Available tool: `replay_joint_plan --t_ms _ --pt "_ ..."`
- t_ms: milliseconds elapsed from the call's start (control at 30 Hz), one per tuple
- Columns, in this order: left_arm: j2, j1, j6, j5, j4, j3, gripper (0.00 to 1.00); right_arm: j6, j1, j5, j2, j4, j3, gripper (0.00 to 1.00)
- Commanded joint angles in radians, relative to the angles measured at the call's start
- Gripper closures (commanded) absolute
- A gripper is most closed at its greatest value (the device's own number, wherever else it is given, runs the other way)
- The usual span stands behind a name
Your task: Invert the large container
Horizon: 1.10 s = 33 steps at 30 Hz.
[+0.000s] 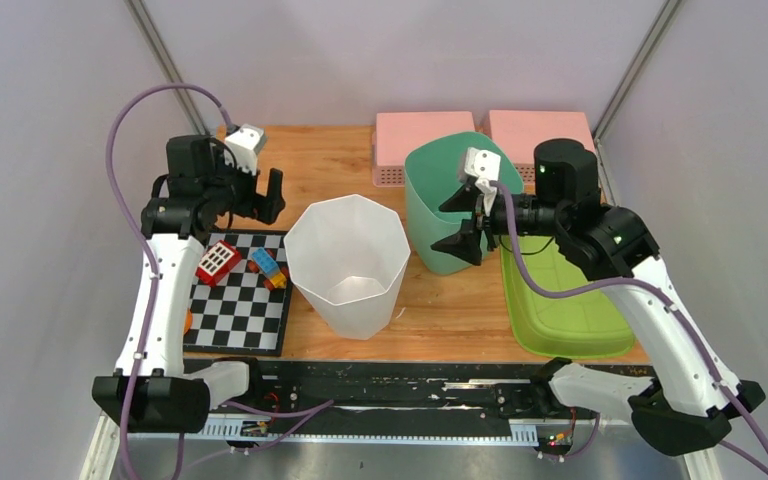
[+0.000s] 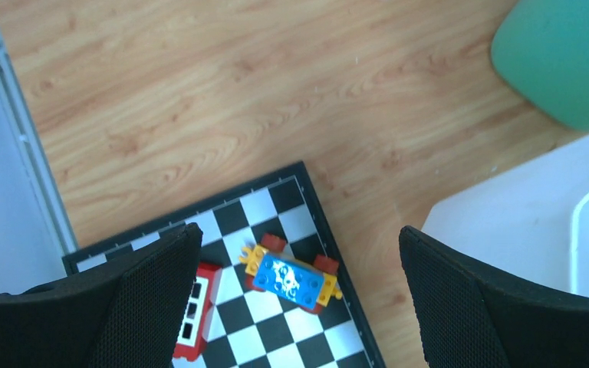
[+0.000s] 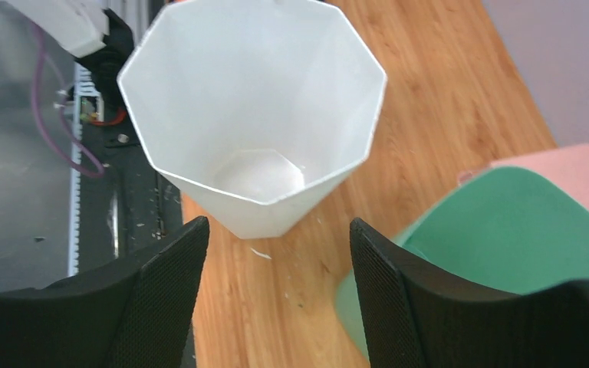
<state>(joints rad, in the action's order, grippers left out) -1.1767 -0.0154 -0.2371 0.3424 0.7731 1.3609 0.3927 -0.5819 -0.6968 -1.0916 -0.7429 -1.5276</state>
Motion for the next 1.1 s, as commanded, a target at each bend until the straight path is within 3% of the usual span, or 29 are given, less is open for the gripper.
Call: replay_joint_plan --t_ms 0,333,600,733,867,967,1067 --pt "0.027 0.005 -0.064 0.002 0.049 -0.079 0.00 -0.099 -0.058 -0.125 -0.048 0.078 0.005 0.32" --pt "0.082 0.005 -0.105 0.055 0.066 -0.157 0.00 -0.232 -0.116 0.091 -0.178 0.205 0.060 0.39" --pt "0.105 0.005 -0.120 0.075 0.086 -0.171 0.00 -0.188 -0.119 0.164 -0.182 0.185 0.064 0.38" --pt "0.112 0.005 -0.114 0.066 0.077 -0.181 0.00 -0.033 -0.114 0.256 -0.158 0.050 0.014 0.27" --pt "0.115 0.005 -0.118 0.049 0.070 -0.190 0.00 0.247 -0.096 0.337 -0.111 -0.146 -0.020 0.15" --pt "0.116 0.005 -0.117 0.040 0.059 -0.192 0.00 0.445 -0.071 0.408 -0.049 -0.185 0.041 0.03" --pt "0.110 0.005 -0.106 0.045 0.049 -0.192 0.00 0.594 -0.021 0.409 -0.016 -0.212 0.074 0.00"
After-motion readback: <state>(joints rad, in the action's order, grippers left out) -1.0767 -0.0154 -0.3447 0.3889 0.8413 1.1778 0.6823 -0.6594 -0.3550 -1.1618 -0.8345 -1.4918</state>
